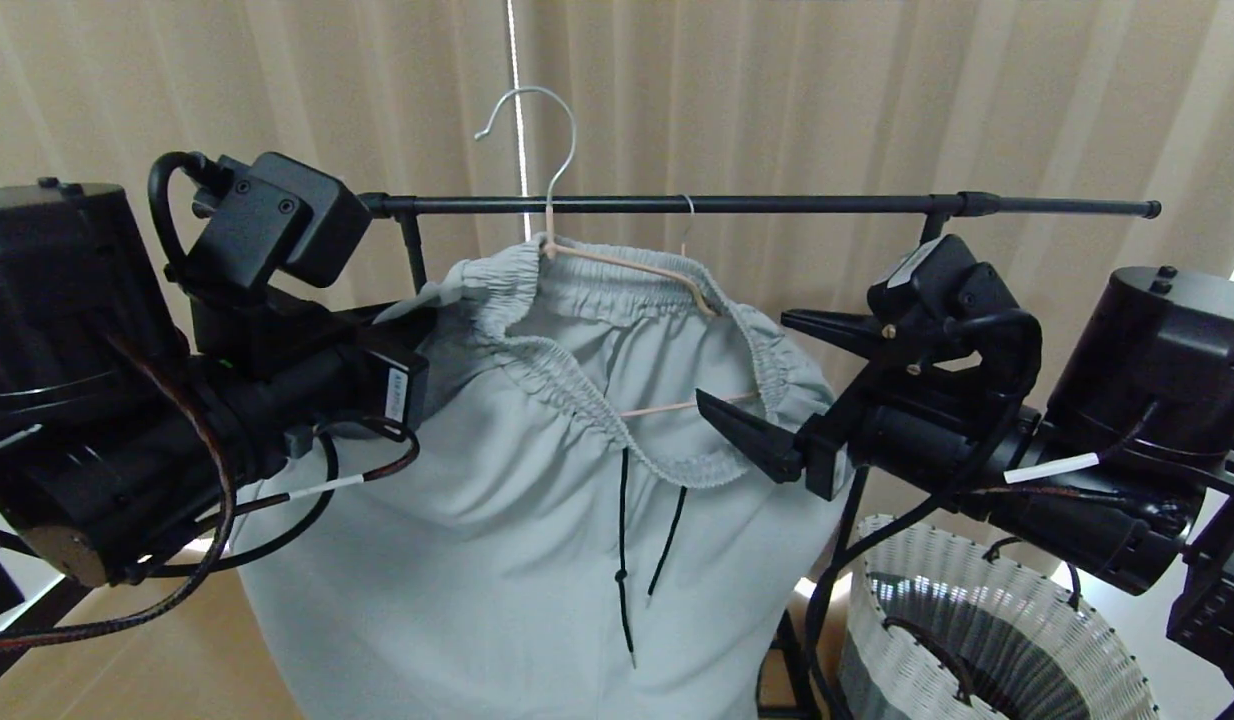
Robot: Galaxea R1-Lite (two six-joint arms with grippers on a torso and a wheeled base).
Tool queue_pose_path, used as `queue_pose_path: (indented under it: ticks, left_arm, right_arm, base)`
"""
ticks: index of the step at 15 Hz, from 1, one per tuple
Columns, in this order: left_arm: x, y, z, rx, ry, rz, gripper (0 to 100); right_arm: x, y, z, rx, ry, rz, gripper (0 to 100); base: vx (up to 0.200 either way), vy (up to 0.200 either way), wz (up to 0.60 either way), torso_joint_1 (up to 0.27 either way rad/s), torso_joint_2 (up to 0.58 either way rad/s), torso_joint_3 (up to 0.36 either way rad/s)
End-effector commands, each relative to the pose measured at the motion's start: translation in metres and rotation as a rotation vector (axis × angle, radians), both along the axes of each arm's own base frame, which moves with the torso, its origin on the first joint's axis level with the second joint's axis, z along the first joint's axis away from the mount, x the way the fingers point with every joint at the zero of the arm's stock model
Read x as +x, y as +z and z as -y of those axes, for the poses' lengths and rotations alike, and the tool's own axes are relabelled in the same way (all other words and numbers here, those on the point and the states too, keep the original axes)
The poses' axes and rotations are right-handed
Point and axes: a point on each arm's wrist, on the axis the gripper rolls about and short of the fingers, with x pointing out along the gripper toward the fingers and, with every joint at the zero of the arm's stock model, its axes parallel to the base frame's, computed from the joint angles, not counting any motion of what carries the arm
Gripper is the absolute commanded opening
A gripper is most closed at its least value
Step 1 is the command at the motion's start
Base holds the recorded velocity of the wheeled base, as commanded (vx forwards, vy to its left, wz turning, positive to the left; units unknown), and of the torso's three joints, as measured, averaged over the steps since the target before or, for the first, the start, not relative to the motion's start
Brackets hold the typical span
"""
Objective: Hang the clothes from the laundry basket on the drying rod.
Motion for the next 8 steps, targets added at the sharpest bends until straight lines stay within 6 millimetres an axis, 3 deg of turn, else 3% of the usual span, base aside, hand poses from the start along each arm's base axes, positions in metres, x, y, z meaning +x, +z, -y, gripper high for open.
queue_pose_path:
  ticks: [1,8]
  left_arm:
    - [-0.006,-0.008,0.004,0.016,-0.038,-0.021,0]
    - [-0.028,-0.008,0.017,0.029,-0.186,-0.012,0]
  right_arm:
    - [0.005,0.003,-0.002,-0.013,-0.004,0.027,100]
    - [0.020,0.006,-0.006,-0.024,-0.022,0.032,100]
  base:
    - [0.000,0.000,0.00,0.000,0.00,0.000]
    - [0.000,0.000,0.00,0.000,0.00,0.000]
